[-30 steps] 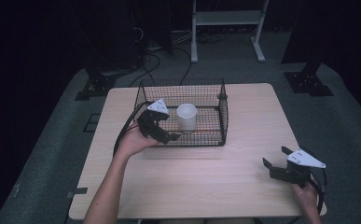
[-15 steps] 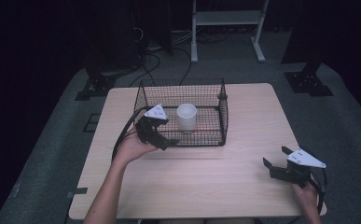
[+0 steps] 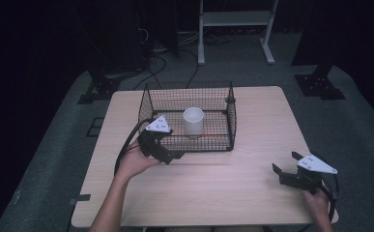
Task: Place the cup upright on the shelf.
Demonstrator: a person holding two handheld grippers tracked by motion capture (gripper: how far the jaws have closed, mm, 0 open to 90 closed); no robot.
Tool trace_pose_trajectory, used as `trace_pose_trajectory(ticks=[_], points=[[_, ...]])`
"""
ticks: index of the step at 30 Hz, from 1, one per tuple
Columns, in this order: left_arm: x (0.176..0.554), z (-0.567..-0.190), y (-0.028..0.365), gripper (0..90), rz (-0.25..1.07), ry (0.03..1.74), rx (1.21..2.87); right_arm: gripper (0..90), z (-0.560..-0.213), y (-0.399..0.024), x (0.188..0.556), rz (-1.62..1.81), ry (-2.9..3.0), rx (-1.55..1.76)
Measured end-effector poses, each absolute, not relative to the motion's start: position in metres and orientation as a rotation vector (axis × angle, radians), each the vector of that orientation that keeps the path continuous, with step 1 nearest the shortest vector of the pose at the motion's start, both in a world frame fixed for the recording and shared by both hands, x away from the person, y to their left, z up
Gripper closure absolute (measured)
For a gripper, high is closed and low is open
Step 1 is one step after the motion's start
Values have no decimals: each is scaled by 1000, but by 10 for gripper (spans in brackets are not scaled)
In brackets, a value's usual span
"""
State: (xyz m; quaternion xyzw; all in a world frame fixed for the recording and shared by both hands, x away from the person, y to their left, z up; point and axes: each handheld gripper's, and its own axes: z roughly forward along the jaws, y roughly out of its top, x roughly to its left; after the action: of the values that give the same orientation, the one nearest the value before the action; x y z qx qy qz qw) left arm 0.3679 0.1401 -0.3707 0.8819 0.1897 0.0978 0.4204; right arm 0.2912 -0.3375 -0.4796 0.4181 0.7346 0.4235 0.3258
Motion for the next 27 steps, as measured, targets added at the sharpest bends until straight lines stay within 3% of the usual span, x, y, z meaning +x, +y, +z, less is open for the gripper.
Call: trace_pose_trajectory(ticks=[27], points=[[335, -386, 154, 62, 252, 494, 2188, 131, -480, -337, 291, 1109, 1925, 1095]])
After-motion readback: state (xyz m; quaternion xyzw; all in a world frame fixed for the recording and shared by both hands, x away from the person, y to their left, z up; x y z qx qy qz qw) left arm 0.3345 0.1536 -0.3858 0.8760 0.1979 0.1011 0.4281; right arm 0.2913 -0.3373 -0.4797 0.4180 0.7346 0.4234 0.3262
